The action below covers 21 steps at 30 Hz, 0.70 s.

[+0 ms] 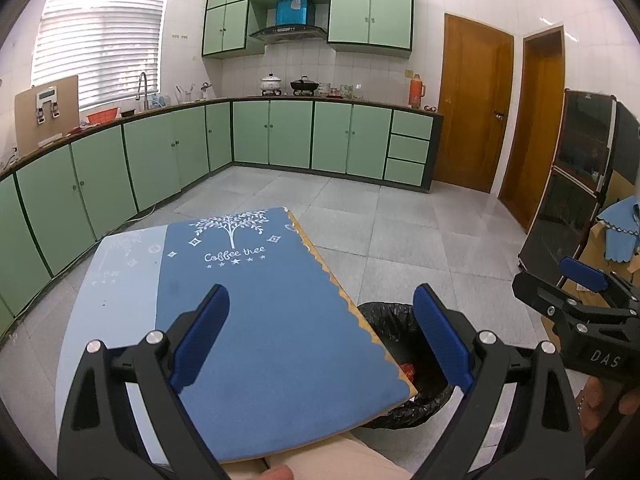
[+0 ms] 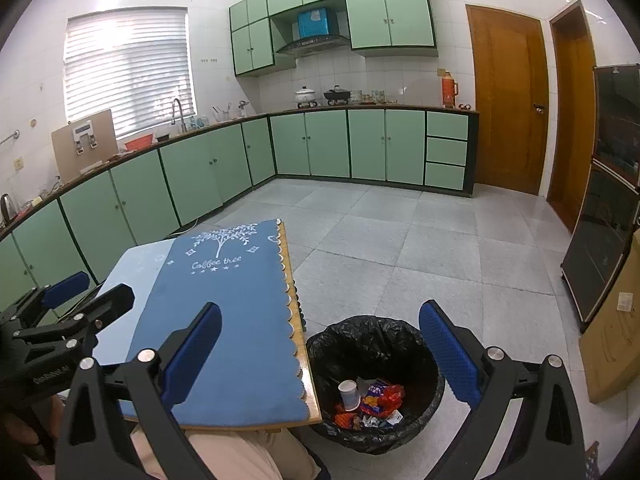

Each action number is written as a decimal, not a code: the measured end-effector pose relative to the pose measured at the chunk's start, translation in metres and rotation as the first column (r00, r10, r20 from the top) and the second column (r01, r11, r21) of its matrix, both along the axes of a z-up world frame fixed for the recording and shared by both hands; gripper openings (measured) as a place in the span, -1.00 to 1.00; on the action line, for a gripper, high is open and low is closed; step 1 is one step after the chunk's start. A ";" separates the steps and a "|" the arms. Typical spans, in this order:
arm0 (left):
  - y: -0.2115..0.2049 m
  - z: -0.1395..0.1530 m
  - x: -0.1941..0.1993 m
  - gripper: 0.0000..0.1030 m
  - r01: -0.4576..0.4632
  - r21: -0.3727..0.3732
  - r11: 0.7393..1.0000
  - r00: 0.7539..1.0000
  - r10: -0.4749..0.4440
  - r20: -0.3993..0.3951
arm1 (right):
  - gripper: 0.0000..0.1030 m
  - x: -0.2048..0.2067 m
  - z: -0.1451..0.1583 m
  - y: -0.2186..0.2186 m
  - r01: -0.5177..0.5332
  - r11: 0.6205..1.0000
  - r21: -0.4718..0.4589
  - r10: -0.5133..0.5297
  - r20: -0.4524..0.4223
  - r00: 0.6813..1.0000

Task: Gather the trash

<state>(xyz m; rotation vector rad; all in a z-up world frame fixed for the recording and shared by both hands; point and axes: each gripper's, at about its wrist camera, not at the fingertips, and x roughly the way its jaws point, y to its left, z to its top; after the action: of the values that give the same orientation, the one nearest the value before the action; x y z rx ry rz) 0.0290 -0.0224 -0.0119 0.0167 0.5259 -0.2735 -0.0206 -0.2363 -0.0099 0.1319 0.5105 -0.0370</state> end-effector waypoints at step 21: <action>0.006 0.003 -0.004 0.75 -0.014 -0.011 1.000 1.000 0.014 0.012 | 0.88 0.003 0.001 0.005 -0.012 1.000 -0.007 0.012 0.004 1.000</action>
<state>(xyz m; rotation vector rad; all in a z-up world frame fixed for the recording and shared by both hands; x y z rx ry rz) 0.0255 -0.0161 -0.0093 0.0044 0.5120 -0.2623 -0.0174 -0.2316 -0.0093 0.1221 0.5073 -0.0270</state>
